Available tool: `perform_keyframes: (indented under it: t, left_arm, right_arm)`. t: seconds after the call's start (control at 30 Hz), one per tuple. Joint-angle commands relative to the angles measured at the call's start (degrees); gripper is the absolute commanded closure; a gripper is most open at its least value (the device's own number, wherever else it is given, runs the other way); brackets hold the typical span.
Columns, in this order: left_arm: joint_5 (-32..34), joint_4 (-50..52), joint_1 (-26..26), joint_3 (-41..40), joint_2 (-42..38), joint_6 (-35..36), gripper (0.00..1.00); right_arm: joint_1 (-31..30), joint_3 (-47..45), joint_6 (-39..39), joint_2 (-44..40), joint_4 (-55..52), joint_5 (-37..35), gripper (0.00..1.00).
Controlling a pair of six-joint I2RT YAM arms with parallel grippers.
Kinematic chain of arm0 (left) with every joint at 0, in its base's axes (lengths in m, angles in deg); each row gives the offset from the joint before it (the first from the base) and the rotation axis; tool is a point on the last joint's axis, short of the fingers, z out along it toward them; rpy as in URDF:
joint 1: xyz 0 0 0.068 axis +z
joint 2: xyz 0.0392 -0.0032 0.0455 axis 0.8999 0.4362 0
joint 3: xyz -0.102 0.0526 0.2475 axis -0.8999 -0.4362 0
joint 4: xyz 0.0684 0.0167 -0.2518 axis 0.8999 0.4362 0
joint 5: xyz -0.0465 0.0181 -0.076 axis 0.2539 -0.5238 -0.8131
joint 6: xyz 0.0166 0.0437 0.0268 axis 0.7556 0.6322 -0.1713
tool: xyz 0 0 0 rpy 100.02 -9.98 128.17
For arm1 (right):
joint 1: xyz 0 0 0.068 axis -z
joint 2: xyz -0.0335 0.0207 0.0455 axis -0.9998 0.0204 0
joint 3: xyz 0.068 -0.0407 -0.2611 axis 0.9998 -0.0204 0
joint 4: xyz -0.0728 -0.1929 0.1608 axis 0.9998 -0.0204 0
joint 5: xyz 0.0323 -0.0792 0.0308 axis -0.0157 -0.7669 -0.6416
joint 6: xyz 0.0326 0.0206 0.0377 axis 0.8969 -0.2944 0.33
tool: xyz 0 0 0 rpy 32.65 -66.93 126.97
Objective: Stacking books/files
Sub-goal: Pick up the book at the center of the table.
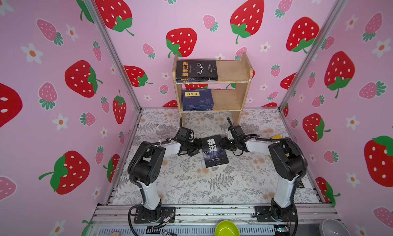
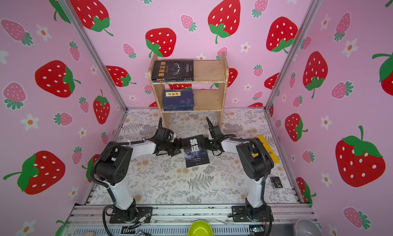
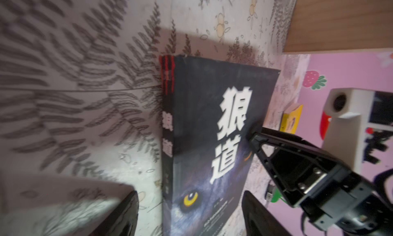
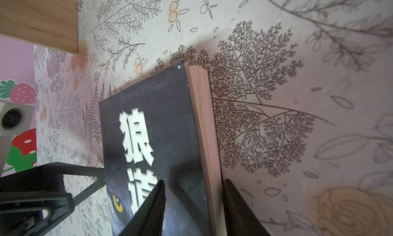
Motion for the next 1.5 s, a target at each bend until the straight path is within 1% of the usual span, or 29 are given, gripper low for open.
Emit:
perform_keyframes:
  t: [0.0,0.17,0.27,0.3,0.37,0.5,0.67,0.9,0.97,1.1,1.2,1.3,1.47]
  left_arm:
    - [-3.53,-6.65,-0.96,0.65,1.46,-4.15,0.22]
    - [-6.12,-16.81,-1.13,-1.28,1.19,-10.64,0.23]
    - [-6.77,-20.52,-1.16,-1.65,-0.32,-13.06,0.24]
    - [-6.74,-20.97,-1.13,-1.66,-0.96,-13.49,0.23]
    - [-6.6,-20.98,-1.17,-1.39,-1.93,-13.67,0.24]
    - [-6.3,-21.25,-1.14,-1.25,-2.62,-14.16,0.24]
    - [-6.07,-22.94,-1.1,-2.08,-3.61,-15.17,0.29]
    - [-4.86,-19.16,-1.1,-2.52,-5.5,-13.3,0.31]
    - [-4.4,-17.05,-1.18,-2.52,-5.6,-12.34,0.34]
    - [-3.63,-16.28,-1.63,-3.26,-5.12,-12.11,0.38]
    - [-3.2,-14.58,-2.77,-2.6,-4.21,-11.3,0.43]
    - [-1.69,-12.15,-3.94,-1.92,-4.06,-9.71,0.47]
    - [0.55,-9.63,-4.26,-2.68,-5.87,-8.51,0.61]
  right_arm:
    - [-0.43,-2.01,-0.1,0.06,-3.1,2.64,0.51]
    - [-0.43,-2.65,0.43,0.98,-1.36,4.44,0.51]
    - [-0.43,-3.25,0.54,1.12,0.13,5.8,0.49]
    - [-0.4,-3.51,0.58,0.99,0.72,6.42,0.46]
    - [-0.43,-3.92,0.91,0.55,1.64,6.88,0.44]
    - [-0.43,-3.96,1.22,-0.38,2.27,7.07,0.44]
    - [-0.43,-3.99,1.46,-0.07,2.05,6.94,0.47]
    - [-0.43,-4.69,1.74,0.07,2.09,6.02,0.48]
    - [-0.45,-4.66,1.67,0.01,2.14,5.82,0.48]
    - [-0.43,-4.57,2.04,-0.14,3.02,6.47,0.48]
    - [-0.59,-4.35,2.48,-0.07,4.5,7.46,0.48]
    - [-1.33,-2.81,1.37,0.19,4.13,7.24,0.48]
    - [-1.83,-0.49,0.47,0.24,2.97,6.72,0.48]
